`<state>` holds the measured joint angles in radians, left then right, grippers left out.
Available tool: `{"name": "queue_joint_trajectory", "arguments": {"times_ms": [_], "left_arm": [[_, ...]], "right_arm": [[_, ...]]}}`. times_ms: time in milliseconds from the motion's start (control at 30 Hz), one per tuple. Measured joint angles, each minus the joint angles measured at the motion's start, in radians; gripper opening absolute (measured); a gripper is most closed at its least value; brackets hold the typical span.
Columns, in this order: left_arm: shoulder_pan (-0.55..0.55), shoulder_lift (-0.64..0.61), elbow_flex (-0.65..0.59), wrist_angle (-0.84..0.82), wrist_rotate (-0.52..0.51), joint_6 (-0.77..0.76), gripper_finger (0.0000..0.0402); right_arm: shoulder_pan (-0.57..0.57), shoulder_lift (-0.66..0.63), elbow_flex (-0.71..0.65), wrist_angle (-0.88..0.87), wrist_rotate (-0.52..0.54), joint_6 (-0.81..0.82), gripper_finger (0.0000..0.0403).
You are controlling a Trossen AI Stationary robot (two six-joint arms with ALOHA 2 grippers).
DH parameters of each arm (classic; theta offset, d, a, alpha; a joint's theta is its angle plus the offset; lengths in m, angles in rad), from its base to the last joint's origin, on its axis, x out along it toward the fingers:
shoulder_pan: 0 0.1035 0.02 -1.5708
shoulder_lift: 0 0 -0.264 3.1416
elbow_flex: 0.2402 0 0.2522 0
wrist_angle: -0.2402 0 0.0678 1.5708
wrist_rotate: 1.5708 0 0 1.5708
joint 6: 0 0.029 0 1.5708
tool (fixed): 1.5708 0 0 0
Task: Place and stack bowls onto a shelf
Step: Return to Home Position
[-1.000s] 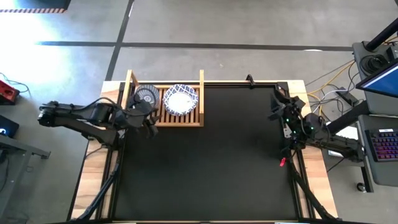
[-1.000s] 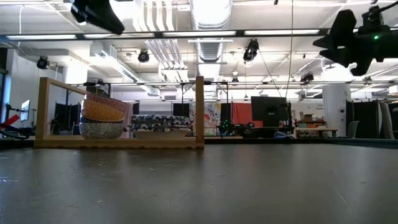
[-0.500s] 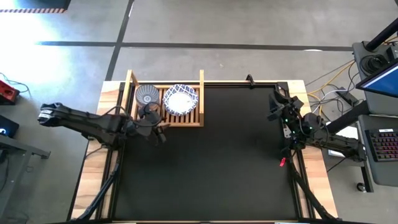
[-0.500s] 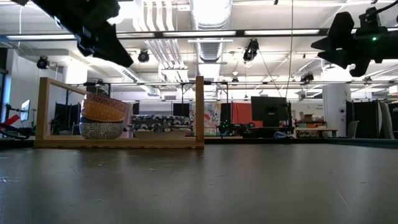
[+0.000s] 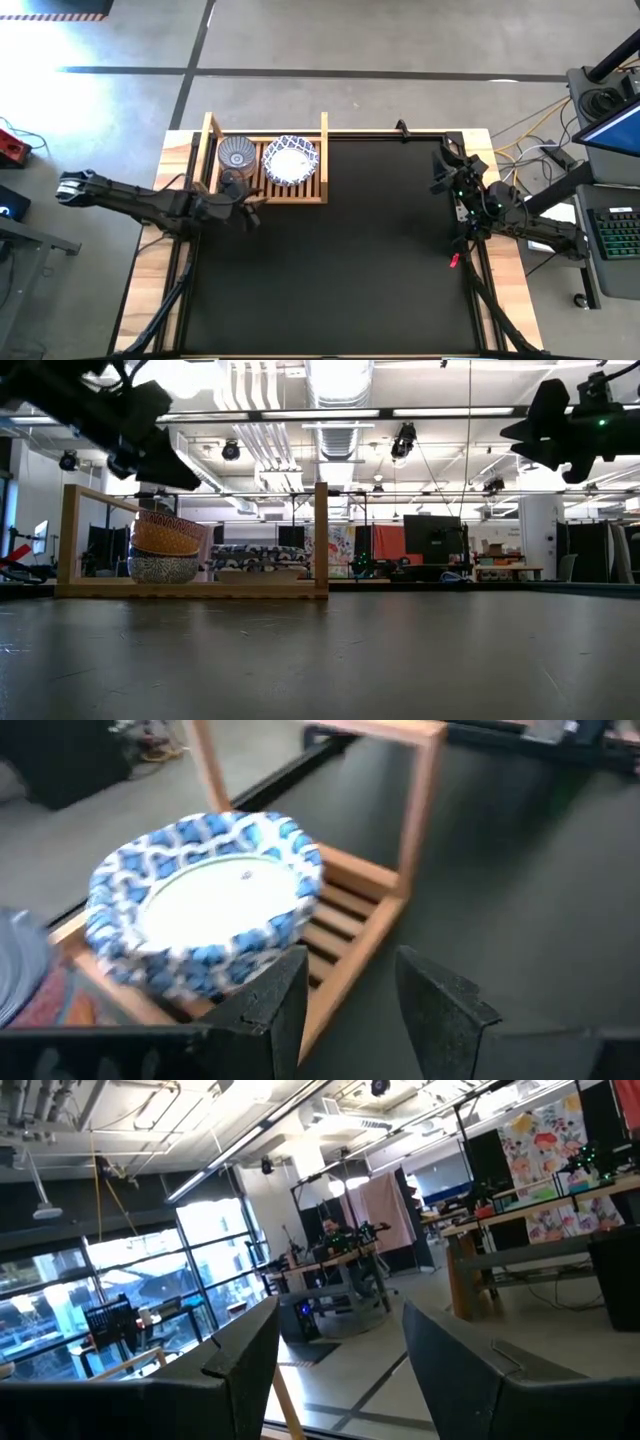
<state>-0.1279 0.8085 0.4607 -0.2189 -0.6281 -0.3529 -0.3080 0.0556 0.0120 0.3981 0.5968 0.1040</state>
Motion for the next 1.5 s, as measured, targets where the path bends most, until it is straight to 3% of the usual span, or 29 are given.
{"name": "queue_joint_trajectory", "arguments": {"times_ms": [300, 533, 733, 1067, 1300, 1500], "left_arm": [[0.031, -0.218, -0.208, 0.176, -0.159, 0.04, 0.0134], [0.095, -0.336, -0.317, 0.302, -0.168, 0.148, 0.0134], [0.183, -0.352, -0.369, 0.45, -0.166, 0.232, 0.0134], [0.364, -0.353, -0.37, 0.483, -0.007, 0.321, 0.0134], [0.475, -0.353, -0.45, 0.71, 0.048, 0.401, 0.0134], [0.527, -0.35, -0.44, 0.728, 0.134, 0.47, 0.0134]], "right_arm": [[0.0, 0.006, 0.0, 0.0, -0.001, 0.0, 0.0201], [0.0, 0.005, 0.0, -0.001, -0.001, 0.0, 0.0201], [0.0, 0.005, 0.0, 0.0, 0.0, 0.0, 0.0201], [0.0, 0.005, 0.0, -0.001, 0.0, 0.0, 0.0201], [0.0, 0.005, 0.001, 0.0, -0.001, 0.0, 0.0201], [0.0, 0.005, 0.001, 0.0, -0.001, 0.0, 0.0201]]}}
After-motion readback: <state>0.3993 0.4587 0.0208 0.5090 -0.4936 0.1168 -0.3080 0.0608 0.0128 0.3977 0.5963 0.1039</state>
